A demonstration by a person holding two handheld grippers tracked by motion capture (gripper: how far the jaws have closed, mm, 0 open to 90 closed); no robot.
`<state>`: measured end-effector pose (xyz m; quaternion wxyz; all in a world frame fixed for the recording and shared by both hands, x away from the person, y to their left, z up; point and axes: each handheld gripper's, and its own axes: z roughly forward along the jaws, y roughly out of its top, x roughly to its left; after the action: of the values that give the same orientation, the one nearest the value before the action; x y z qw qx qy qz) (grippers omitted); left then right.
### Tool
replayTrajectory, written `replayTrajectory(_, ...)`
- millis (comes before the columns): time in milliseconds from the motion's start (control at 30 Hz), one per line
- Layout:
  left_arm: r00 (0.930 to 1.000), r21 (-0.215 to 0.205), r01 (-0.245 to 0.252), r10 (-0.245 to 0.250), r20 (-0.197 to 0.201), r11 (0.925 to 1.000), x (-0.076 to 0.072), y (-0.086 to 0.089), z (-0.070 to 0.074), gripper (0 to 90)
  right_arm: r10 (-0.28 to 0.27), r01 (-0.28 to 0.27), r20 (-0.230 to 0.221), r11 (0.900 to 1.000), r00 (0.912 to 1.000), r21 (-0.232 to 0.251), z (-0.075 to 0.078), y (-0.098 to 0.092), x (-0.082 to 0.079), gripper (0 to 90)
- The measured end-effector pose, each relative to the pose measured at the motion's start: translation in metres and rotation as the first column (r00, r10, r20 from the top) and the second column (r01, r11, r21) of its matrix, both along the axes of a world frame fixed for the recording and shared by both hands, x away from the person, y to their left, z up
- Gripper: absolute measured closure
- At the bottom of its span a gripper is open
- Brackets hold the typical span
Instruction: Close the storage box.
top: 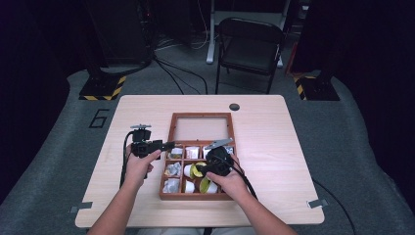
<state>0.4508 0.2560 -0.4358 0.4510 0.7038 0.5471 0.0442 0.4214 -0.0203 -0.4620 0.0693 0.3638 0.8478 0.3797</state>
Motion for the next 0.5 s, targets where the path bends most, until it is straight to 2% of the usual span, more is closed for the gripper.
replayTrajectory(67,1.0,-0.001,-0.002,0.002,0.002,1.0,0.0,0.0,0.0,32.5,0.013,-0.013,-0.008,1.0,0.9999,0.007,-0.001,0.002,-0.003,49.3)
replayTrajectory(167,1.0,-0.001,0.0,0.0,-0.002,1.0,0.0,0.0,0.0,32.5,0.021,-0.021,-0.02,1.0,0.9996,-0.003,-0.002,0.004,-0.003,49.8)
replayTrajectory(233,1.0,-0.01,-0.007,0.007,-0.004,0.9999,0.0,-0.001,0.0,32.5,0.023,-0.023,-0.03,0.999,0.9993,-0.023,-0.006,0.006,0.001,49.0)
replayTrajectory(400,1.0,-0.003,0.0,0.0,-0.002,1.0,0.0,0.001,-0.001,32.5,0.007,-0.01,-0.053,0.999,0.9985,-0.048,-0.011,0.006,0.005,48.0)
replayTrajectory(467,1.0,-0.006,-0.005,0.005,-0.006,1.0,0.0,0.002,-0.001,32.4,0.0,-0.002,-0.059,0.999,0.9983,-0.039,-0.01,0.006,0.004,46.4)
replayTrajectory(500,1.0,-0.007,-0.007,0.007,-0.005,1.0,0.0,0.002,-0.001,32.5,0.007,-0.008,-0.043,0.999,0.9991,-0.032,-0.008,0.004,0.003,43.6)
